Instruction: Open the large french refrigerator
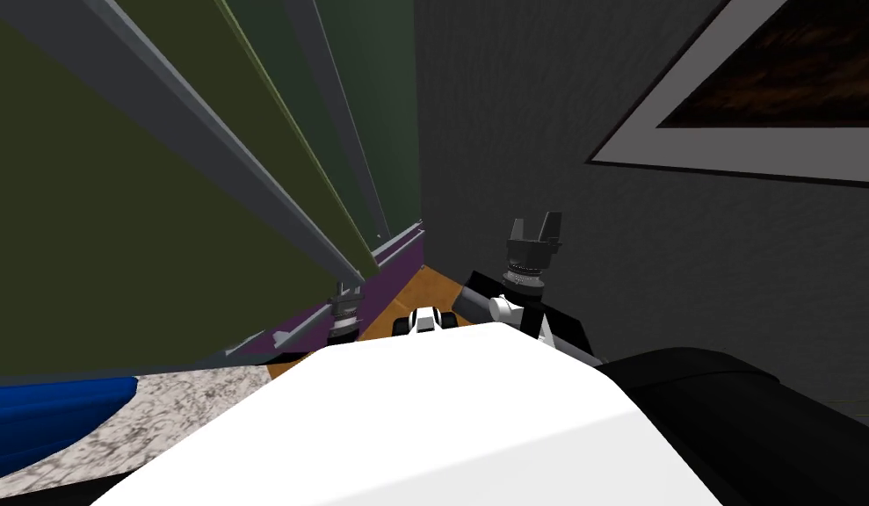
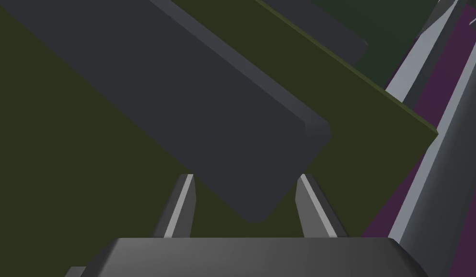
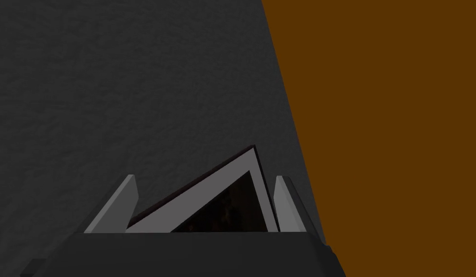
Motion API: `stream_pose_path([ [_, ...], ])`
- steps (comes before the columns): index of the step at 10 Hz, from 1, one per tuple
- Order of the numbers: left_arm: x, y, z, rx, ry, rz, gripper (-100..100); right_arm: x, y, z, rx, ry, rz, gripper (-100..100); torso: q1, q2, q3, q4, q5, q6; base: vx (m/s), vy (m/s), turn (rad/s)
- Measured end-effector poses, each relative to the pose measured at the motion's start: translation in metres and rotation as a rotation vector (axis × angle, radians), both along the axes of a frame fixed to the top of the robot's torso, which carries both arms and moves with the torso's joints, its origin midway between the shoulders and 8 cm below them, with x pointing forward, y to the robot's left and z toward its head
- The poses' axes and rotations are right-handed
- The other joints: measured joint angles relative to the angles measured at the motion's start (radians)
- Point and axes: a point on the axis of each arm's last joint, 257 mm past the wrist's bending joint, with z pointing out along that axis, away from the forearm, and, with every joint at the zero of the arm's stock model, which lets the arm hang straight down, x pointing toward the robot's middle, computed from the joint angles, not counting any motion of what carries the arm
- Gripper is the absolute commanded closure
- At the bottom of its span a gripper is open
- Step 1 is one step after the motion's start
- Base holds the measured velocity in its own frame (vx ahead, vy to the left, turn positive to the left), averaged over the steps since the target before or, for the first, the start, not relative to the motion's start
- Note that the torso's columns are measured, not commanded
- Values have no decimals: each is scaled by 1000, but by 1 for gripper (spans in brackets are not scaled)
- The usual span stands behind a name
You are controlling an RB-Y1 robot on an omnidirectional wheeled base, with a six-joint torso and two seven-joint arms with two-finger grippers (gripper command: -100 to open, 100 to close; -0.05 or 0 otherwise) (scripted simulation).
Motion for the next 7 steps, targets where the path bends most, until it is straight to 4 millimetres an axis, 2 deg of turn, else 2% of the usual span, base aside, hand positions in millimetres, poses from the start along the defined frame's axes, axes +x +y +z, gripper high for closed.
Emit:
stream_pose_path([
  [1,-1,-2,-4,-3,10,-6,100,0,0,0,0,0,0,0,2,-6,-3,-1,0,-3,-118,53,-93],
  [3,1,-14,-4,-4,16,-35,100,0,0,0,0,0,0,0,6,-1,-1,-1,2,1,-216,165,-179],
  [7,13,-59,-3,-6,9,-142,100,0,0,0,0,0,0,0,6,5,3,1,2,-5,-249,145,-161],
])
